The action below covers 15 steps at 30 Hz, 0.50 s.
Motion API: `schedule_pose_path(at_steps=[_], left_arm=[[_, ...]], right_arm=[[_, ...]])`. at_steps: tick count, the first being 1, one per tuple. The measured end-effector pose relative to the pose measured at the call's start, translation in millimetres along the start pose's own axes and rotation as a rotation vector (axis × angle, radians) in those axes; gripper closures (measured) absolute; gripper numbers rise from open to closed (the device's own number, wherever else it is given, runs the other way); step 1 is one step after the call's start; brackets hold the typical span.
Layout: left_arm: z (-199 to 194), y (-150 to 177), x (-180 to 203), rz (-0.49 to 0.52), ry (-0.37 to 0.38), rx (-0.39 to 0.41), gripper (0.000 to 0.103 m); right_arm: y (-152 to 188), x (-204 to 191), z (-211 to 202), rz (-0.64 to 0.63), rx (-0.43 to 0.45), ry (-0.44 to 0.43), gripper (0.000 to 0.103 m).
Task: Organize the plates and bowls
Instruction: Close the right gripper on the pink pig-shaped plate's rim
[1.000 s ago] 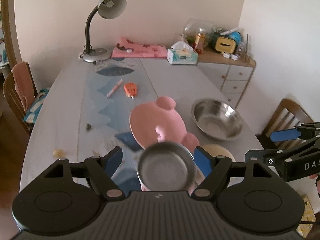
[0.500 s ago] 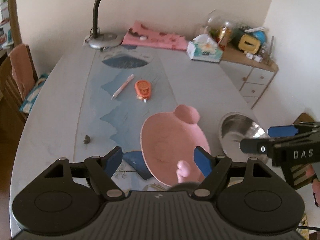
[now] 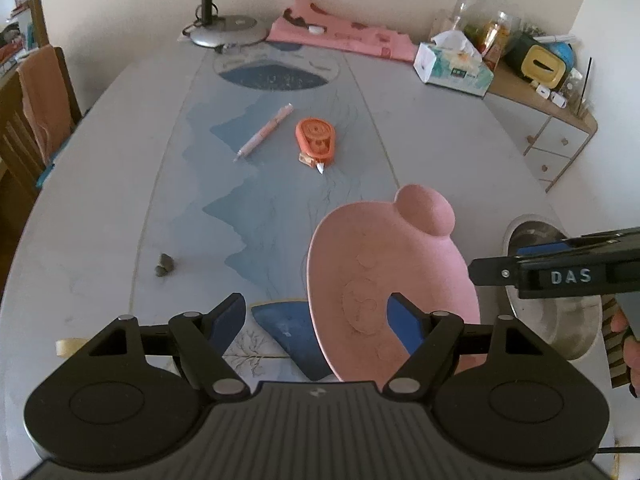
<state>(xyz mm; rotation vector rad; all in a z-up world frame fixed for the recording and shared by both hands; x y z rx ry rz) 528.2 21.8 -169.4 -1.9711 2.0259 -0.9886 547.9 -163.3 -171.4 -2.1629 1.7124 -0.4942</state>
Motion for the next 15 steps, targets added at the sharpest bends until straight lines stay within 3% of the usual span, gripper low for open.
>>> schedule_pose_path(at_steps=[6, 11, 15], left_arm=[[25, 0, -5, 0.000, 0.005, -0.045, 0.038], [42, 2, -9, -0.037, 0.029, -0.079, 0.059], [53, 6, -9, -0.045, 0.036, -0.106, 0.066]], right_arm=[[-6, -2, 22, -0.007, -0.027, 0.005, 0.052], [-8, -4, 38, -0.015, -0.049, 0.001, 0.064], [-9, -6, 46, -0.026, -0.055, 0.012, 0.066]])
Point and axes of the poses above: each gripper's, at about its wrist camera, not at the fingertips, and z roughly the way its jaws point, x to its right, y to its underside, the point moved 7 cm from there along z, roughly the way its jaws point, and after that the axes turned 13 degrees about y, right-handed, at the moved point
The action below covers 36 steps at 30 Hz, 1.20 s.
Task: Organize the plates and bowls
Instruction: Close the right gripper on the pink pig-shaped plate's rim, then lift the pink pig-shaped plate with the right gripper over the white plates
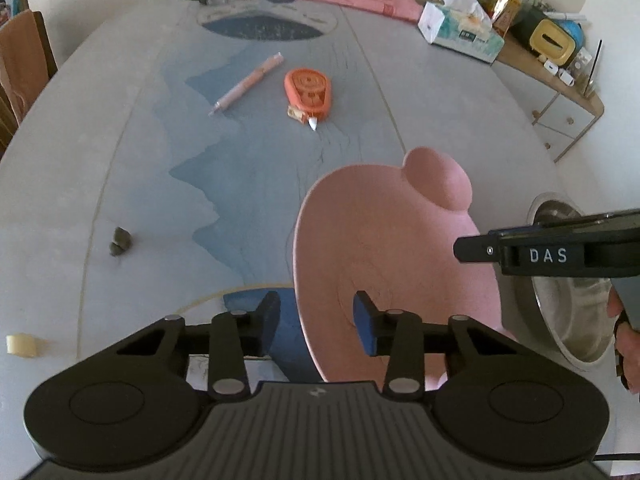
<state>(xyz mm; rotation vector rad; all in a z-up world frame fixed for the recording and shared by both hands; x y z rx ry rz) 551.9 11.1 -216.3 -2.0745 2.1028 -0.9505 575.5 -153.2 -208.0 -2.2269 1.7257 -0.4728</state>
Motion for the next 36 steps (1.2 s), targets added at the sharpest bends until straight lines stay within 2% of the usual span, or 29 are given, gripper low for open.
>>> schedule_pose_path(at_steps=[15, 20, 28, 36], left_arm=[[19, 8, -10, -0.041, 0.008, -0.035, 0.090], [18, 7, -13, -0.051, -0.005, -0.025, 0.091], [9, 3, -16, -0.067, -0.018, 0.005, 0.092], [-16, -24, -12, -0.053, -0.026, 0.092, 0.092]], right_arm=[[4, 1, 16, -0.019, -0.023, 0.030, 0.080], [7, 7, 15, 0.029, -0.034, 0.004, 0.094], [3, 6, 2, 0.075, 0.009, -0.017, 0.096], [-27, 3, -30, 0.085, 0.120, -0.022, 0.096]])
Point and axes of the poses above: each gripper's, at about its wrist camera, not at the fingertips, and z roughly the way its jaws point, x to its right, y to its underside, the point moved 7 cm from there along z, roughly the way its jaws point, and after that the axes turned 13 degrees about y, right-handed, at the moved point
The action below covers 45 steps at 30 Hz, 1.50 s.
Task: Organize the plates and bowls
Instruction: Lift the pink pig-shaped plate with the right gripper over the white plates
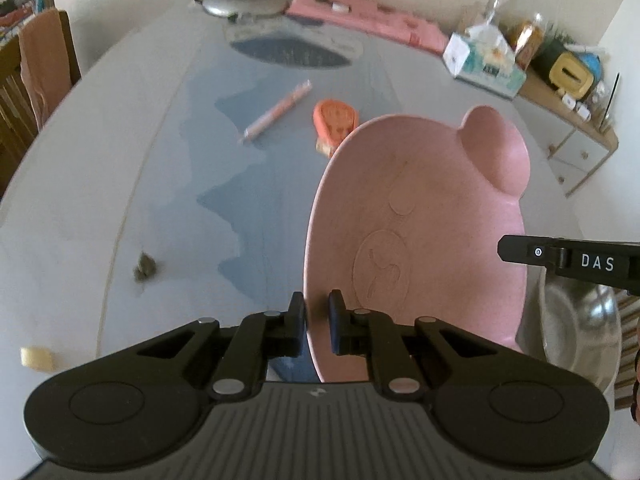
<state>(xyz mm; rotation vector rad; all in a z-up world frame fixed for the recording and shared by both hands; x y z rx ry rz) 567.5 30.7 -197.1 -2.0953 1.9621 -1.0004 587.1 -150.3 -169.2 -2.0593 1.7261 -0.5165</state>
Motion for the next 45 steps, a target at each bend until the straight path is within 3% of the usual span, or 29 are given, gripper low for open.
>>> schedule_pose_path(at_steps=[11, 21, 29, 45], left_arm=[[-35, -20, 21, 0.018, 0.018, 0.062, 0.093], [-83, 7, 46, 0.035, 0.054, 0.046, 0.093], [-133, 61, 65, 0.046, 0.098, 0.021, 0.093], [-210, 213, 106, 0.135, 0.200, -0.093, 0.093]], right_arm=[[-16, 8, -36, 0.038, 0.050, -0.009, 0.096], [13, 15, -84, 0.062, 0.010, -0.013, 0.096], [63, 15, -142, 0.055, 0.011, -0.002, 0.097], [201, 22, -228, 0.078, -0.031, 0.031, 0.096]])
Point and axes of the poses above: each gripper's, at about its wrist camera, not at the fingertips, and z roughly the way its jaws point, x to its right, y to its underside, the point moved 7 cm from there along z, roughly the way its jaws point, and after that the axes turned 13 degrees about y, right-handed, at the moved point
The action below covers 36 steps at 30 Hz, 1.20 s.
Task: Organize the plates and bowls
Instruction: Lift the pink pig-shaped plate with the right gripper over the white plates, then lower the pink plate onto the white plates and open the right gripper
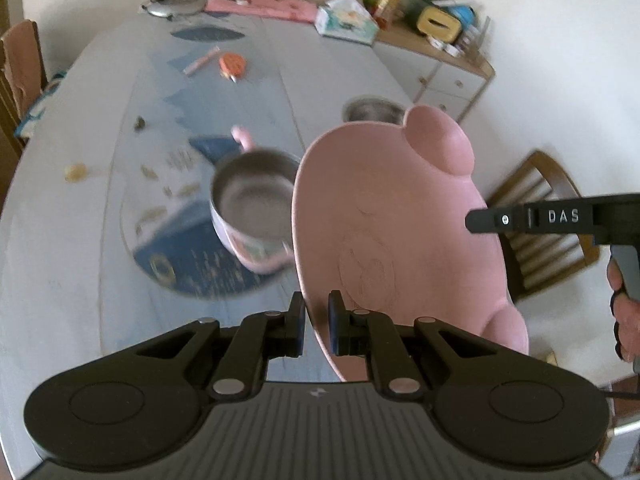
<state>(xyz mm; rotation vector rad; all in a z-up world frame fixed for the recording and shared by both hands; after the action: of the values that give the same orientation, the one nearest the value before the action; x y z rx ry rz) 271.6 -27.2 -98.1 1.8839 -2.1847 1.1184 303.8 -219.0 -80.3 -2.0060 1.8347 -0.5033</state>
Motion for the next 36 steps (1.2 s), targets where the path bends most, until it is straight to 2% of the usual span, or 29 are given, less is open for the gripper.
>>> schedule_pose_path(at_steps=[10, 20, 27, 36], left_arm=[[3, 72, 26, 0.008, 0.060, -0.082, 0.093], [28, 120, 30, -0.022, 0.066, -0.157, 0.093], [44, 142, 37, -0.034, 0.058, -0.197, 0.092], [65, 150, 36, -0.099, 0.052, -0.217, 0.092]], right_arm=[[66, 13, -12, 0.011, -0.052, 0.049, 0.095], [111, 25, 15, -0.004, -0.137, 0.066, 0.095], [125, 27, 37, -0.060, -0.177, 0.050, 0.093], [125, 30, 56, -0.136, -0.205, 0.034, 0.092]])
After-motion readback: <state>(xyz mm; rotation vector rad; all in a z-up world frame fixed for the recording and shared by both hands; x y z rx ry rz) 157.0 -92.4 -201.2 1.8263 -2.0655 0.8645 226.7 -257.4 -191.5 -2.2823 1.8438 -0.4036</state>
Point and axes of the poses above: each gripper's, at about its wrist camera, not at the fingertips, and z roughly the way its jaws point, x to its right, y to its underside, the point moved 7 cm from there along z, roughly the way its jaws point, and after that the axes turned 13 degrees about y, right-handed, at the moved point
